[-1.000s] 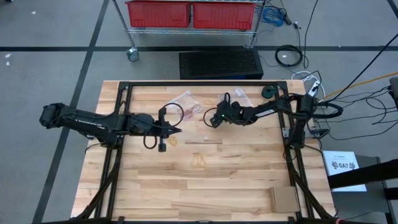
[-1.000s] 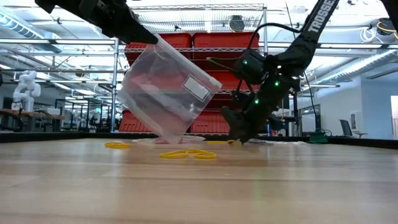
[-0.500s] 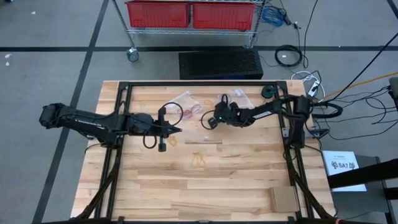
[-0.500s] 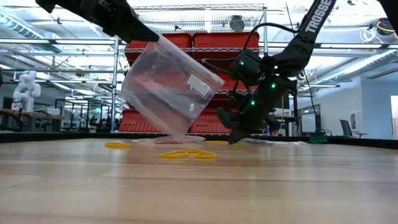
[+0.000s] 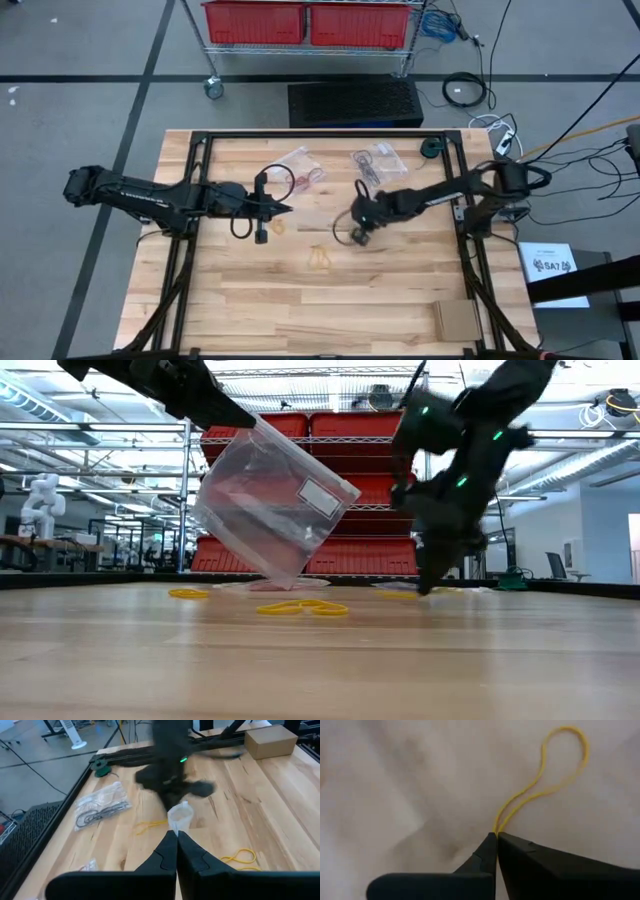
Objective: Sort rubber bands
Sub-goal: Put the top yellow rubber band into the zip bag
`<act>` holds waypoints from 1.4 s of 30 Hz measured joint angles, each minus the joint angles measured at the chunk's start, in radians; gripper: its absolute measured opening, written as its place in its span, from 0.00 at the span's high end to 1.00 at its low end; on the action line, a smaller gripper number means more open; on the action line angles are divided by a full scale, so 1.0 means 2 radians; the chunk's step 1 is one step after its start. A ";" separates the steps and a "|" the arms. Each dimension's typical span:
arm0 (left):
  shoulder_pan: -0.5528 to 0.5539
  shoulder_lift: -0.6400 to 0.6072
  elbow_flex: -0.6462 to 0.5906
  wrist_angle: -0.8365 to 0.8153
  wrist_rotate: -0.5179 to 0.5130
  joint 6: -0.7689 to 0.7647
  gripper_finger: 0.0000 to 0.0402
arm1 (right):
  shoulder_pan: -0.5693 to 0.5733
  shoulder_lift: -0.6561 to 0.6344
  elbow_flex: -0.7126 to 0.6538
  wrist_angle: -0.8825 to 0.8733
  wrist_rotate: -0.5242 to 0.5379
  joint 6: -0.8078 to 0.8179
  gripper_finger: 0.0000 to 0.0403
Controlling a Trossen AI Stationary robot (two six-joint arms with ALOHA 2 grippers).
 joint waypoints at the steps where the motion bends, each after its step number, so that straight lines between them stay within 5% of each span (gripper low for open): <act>1: 0.000 0.000 0.000 0.000 -0.001 0.000 1.00 | 0.012 -0.008 0.001 -0.017 -0.003 0.009 1.00; 11: 0.000 0.000 0.000 0.000 -0.002 -0.003 1.00 | 0.117 -0.040 0.001 -0.060 0.050 0.064 1.00; 19: 0.000 0.000 0.000 0.000 -0.002 -0.002 1.00 | 0.093 -0.042 0.002 -0.053 0.113 -0.112 1.00; 26: 0.000 0.000 0.000 0.000 -0.002 0.000 1.00 | 0.044 -0.034 0.002 -0.015 0.110 -0.255 1.00; 30: 0.000 0.000 0.000 0.000 -0.002 0.001 1.00 | 0.027 -0.032 0.003 0.000 0.057 -0.291 1.00; 35: 0.000 0.000 0.000 -0.001 -0.002 0.001 1.00 | 0.042 -0.034 0.003 -0.017 -0.033 -0.235 1.00; 42: 0.000 0.000 0.000 0.000 -0.001 0.001 1.00 | 0.083 -0.034 0.003 -0.021 -0.078 -0.143 1.00</act>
